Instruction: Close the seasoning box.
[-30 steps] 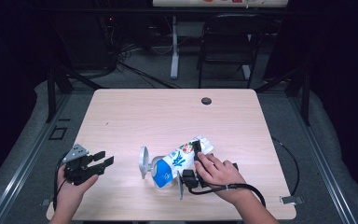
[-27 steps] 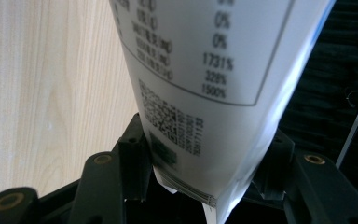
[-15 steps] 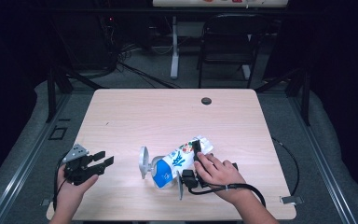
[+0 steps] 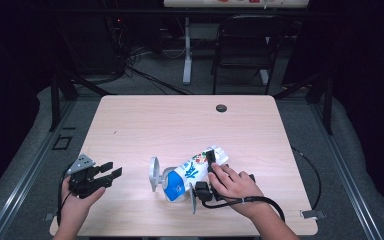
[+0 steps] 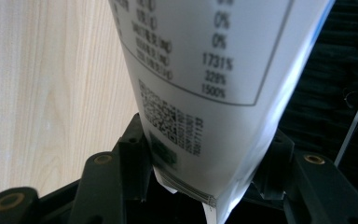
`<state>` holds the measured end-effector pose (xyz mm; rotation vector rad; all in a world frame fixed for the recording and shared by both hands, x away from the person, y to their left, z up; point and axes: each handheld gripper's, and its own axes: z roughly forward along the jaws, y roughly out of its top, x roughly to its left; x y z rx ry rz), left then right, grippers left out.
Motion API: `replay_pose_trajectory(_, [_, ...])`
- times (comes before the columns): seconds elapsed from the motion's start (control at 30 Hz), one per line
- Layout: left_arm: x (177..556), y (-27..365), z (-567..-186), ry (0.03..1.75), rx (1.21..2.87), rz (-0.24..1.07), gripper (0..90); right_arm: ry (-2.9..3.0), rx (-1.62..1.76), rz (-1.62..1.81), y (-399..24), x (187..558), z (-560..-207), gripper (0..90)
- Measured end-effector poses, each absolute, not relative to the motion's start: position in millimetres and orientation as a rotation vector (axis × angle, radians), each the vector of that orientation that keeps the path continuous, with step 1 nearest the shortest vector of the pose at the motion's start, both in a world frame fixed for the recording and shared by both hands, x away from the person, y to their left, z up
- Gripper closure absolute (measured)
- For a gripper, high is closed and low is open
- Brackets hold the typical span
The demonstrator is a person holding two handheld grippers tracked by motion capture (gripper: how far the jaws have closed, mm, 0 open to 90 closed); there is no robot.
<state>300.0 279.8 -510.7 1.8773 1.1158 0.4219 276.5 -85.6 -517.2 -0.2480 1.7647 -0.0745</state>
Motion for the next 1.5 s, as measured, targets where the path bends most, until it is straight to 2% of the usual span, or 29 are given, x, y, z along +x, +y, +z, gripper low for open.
replay_pose_trajectory(1.5, [300.0, 280.4, -510.7, 1.119, 1.873, 0.417, 52.9, 1.757, -0.269, -0.079, -85.2, 277.0, -516.7, 48.7])
